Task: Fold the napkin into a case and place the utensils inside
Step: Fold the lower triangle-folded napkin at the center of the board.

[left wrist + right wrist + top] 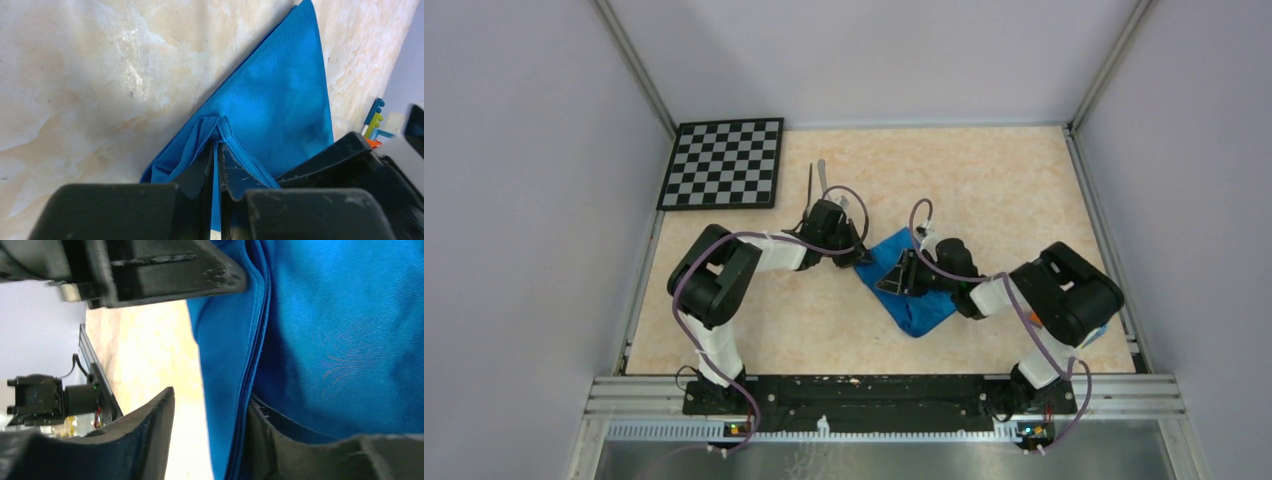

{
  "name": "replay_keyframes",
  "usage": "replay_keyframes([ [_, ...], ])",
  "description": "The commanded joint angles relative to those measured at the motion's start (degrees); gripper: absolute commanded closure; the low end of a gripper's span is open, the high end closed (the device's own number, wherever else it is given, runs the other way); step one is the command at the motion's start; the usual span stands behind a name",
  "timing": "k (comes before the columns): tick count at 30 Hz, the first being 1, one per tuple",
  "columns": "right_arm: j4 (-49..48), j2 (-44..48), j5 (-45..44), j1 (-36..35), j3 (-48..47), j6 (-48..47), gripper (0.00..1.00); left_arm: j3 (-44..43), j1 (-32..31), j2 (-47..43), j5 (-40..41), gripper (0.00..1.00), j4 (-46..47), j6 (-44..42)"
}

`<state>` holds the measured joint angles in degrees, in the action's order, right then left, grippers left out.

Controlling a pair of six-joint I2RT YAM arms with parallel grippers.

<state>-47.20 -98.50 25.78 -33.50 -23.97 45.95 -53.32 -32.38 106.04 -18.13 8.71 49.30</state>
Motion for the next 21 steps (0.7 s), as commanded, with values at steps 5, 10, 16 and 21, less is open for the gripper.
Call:
replay_keyframes([
  [5, 35.69, 17.41, -3.15, 0.54, -5.11, -15.67, 0.26, 2.08, 0.18, 1.74, -0.69, 0.9, 0.76, -2.26],
  [10, 50.54, 25.6, -11.38, -3.88, -6.73, -21.29, 0.22, 2.45, 0.15, 1.38, -0.76, 0.9, 0.47, -2.56],
  [16, 58.57, 31.35, -21.52, -7.88, -7.2, -21.41, 0.24, 2.29, 0.21, 1.31, -0.95, 0.9, -0.01, -3.03],
  [21, 60.75, 34.0, -25.6, -7.89, -6.62, -17.72, 0.47, 2.06, 0.21, 1.46, -1.44, 0.91, -0.17, -3.28],
])
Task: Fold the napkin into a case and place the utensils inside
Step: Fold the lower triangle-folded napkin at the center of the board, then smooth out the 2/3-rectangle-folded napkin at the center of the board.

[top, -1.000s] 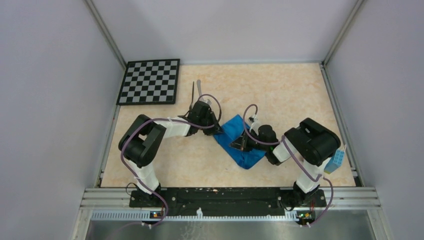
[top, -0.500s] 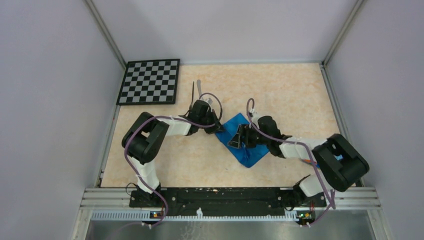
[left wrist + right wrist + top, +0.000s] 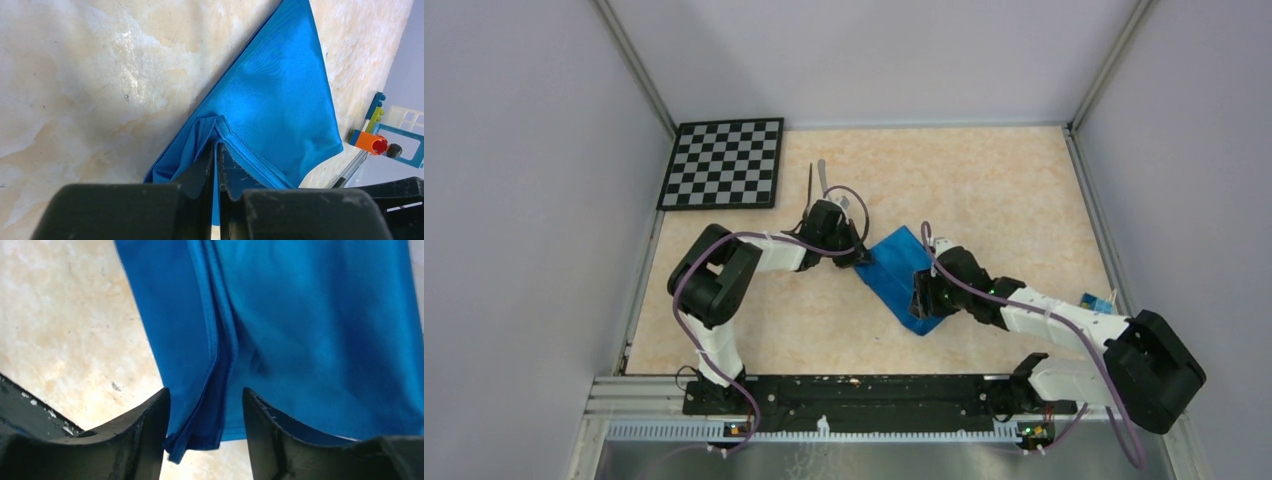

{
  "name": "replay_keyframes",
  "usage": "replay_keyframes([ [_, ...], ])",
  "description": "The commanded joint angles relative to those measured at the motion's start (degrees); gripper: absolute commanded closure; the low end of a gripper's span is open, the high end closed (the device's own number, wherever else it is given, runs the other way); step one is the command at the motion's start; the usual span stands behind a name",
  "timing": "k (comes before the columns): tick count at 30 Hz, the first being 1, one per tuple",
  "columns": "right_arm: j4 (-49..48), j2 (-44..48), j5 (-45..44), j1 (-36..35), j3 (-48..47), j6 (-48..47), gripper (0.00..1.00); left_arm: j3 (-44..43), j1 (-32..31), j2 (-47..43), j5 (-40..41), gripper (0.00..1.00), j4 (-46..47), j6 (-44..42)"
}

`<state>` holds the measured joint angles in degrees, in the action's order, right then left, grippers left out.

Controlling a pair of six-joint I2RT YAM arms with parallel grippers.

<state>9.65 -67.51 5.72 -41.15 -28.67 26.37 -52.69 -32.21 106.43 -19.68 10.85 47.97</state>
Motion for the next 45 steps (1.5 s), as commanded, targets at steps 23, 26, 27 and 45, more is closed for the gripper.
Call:
replay_keyframes([
  [23, -2.42, 8.76, -3.22, 3.1, 10.12, 11.15, 1.0, -4.04, 0.02, 2.74, -4.87, 0.87, -4.74, -7.13],
  [26, -2.12, 9.6, -2.96, 3.12, 9.73, 10.42, 1.0, -5.06, 0.0, 2.9, -7.6, 0.82, -5.0, -8.58],
  [27, -1.26, 9.96, -3.14, 3.13, 9.3, 9.94, 1.0, -5.21, 0.02, 2.45, -8.28, 0.8, -4.92, -8.94],
  [45, -18.59, -2.7, 14.72, 10.48, -5.37, 0.92, 0.31, -7.55, 0.45, -10.2, -16.06, 0.35, -9.78, -11.46],
])
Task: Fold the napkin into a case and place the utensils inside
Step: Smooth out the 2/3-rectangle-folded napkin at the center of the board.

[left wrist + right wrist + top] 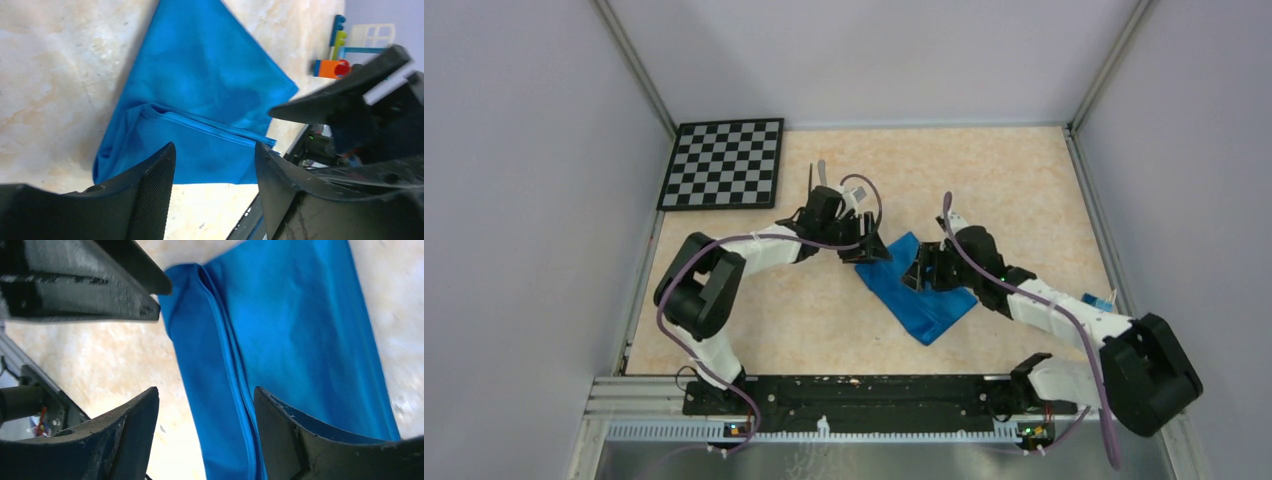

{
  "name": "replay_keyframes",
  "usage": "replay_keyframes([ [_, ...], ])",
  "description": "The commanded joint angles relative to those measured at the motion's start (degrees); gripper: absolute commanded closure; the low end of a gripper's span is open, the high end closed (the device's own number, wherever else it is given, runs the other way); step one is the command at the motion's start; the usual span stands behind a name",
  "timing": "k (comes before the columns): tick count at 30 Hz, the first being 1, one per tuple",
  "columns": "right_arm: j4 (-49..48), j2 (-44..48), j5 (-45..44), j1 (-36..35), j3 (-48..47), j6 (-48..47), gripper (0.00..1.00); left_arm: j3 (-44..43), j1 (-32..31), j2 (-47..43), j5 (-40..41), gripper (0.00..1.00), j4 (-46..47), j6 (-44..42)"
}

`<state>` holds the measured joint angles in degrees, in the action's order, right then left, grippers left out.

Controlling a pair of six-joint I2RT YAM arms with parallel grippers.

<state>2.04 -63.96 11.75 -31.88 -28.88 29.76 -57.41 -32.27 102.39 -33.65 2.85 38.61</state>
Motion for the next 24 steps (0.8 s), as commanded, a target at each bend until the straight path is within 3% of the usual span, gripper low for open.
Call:
replay_keyframes([
  [1, -13.43, -8.44, 10.93, 1.35, -5.97, -2.46, 0.31, -2.74, 0.78, -7.14, -1.9, 0.33, -2.45, -2.46],
  [7, -23.14, -20.45, 15.65, 2.62, -9.08, -3.89, 0.34, 2.53, 4.37, -13.44, 1.05, 0.36, -7.49, -2.97],
  [10, -29.92, -26.73, 23.18, 4.41, -10.47, -0.94, 0.46, 7.6, 7.02, -16.44, 1.57, 0.46, -7.75, -1.61],
  [13, -32.25, -31.24, 25.02, 4.5, -12.08, -0.4, 0.48, 12.49, 8.7, -18.6, 0.62, 0.48, -6.01, -0.15],
  [24, -32.64, -39.6, 21.79, 4.43, -16.22, -2.36, 0.48, 17.37, 8.9, -18.65, -1.57, 0.51, -3.3, 0.42],
])
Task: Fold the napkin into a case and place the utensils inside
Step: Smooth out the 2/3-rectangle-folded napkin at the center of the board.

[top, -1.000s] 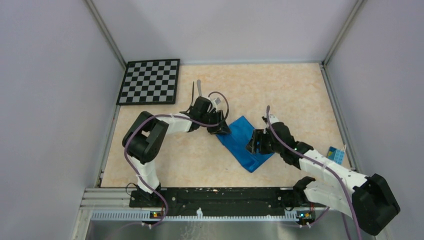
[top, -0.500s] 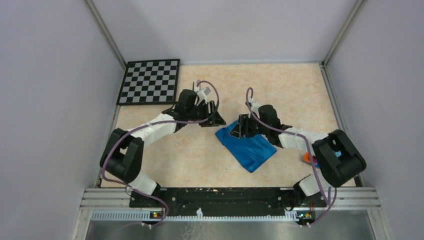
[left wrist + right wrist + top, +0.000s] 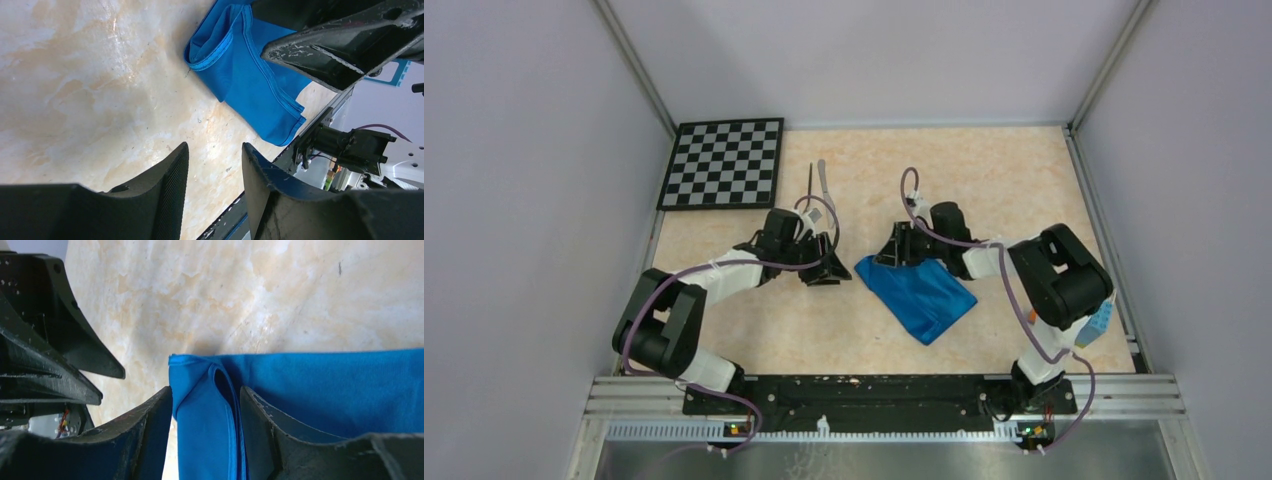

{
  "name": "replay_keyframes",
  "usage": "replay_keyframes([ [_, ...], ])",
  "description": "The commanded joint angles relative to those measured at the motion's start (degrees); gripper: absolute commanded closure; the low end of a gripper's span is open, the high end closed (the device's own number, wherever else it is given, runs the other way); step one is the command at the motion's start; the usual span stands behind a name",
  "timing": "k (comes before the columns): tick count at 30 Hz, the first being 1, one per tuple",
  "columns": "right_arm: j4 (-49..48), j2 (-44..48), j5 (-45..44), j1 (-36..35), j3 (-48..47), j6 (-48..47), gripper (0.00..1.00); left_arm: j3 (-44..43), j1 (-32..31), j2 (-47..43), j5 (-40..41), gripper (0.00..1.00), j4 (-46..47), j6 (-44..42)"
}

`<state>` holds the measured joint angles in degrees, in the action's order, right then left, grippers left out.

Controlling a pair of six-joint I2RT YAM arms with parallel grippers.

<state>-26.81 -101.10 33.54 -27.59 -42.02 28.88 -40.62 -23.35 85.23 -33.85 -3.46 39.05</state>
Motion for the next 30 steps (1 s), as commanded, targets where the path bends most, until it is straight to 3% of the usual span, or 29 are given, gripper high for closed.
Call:
replay_keyframes([
  [1, -4.44, -3.26, 0.4, 0.14, -3.47, -1.08, 0.48, 0.75, -0.08, -1.42, -1.54, 0.52, 3.07, 0.05],
  [5, -5.22, -5.85, 0.55, 0.13, -4.78, -0.93, 0.52, 1.64, -0.11, -1.42, -1.79, 0.53, 3.87, 0.39],
  [9, -6.24, -6.98, 1.46, 0.1, -5.2, -0.2, 0.64, 2.37, -0.11, -1.47, -1.88, 0.54, 5.06, 0.46],
  [16, -4.72, -2.68, 1.66, 0.14, -4.81, 1.3, 1.0, 2.56, -0.09, -1.22, -2.05, 0.57, 6.06, 1.1],
  [23, 1.17, 2.27, -1.32, 0.74, -4.78, 0.16, 1.0, 2.32, -0.11, -0.76, -2.53, 0.57, 7.1, 2.02],
  [30, 1.49, 0.22, -2.33, 1.75, -4.86, -0.12, 1.0, 1.47, -0.21, -0.3, -3.64, 0.58, 7.96, 2.77],
])
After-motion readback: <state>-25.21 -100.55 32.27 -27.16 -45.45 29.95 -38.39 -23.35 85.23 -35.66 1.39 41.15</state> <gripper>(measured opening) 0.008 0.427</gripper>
